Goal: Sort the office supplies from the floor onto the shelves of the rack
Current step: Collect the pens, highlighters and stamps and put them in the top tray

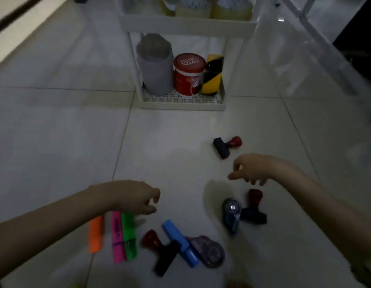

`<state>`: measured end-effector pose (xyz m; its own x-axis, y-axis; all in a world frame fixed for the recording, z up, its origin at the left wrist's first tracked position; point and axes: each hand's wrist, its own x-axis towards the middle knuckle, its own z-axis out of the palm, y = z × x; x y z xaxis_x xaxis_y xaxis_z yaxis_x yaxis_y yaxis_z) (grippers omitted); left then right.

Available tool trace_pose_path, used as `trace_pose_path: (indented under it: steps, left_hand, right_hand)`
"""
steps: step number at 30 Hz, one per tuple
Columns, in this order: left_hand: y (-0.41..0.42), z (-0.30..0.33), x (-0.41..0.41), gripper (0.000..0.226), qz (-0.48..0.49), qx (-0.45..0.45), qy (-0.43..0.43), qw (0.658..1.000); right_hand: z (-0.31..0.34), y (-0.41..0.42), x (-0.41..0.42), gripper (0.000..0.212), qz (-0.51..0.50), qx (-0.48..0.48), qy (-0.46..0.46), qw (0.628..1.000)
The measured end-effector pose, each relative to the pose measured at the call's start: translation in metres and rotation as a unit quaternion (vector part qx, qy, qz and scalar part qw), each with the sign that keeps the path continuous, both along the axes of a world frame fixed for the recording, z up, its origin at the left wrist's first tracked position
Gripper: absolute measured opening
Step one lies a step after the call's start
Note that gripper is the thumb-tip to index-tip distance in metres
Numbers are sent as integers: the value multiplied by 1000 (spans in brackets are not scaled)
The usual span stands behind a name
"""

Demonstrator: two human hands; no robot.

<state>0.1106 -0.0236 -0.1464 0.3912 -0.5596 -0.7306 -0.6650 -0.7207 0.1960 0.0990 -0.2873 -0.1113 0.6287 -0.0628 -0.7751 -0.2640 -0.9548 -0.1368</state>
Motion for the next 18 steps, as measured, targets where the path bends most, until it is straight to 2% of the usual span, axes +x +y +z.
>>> trace_pose_path:
  steps: [2, 4, 6, 8, 11, 16, 18]
  left_hand:
    - [0, -7, -4, 38, 2, 2, 19, 1000]
    - [-2, -14, -4, 38, 16, 5, 31, 999]
    - [-4, -14, -3, 39, 43, -4, 40, 998]
    - [-9, -14, -2, 40, 65, -22, 49, 996]
    - [-19, -18, 1, 41, 91, -52, 58, 993]
    - [-38, -25, 0, 49, 163, -116, 75, 977]
    - [-47, -27, 0, 52, 202, -154, 87, 963]
  right_hand:
    - [-16, -17, -15, 47, -38, -58, 1, 998]
    - [-34, -30, -26, 53, -112, -53, 16, 992]
    - [-50, -36, -35, 40, -181, -18, 21, 983]
    - [-67, -39, -40, 26, -190, -23, 2, 981]
    - [-79, -43, -40, 28, -207, -9, -30, 978]
    - [-75, -51, -29, 20, -216, 15, -9, 976]
    - [-64, -49, -20, 16, -207, 29, -51, 977]
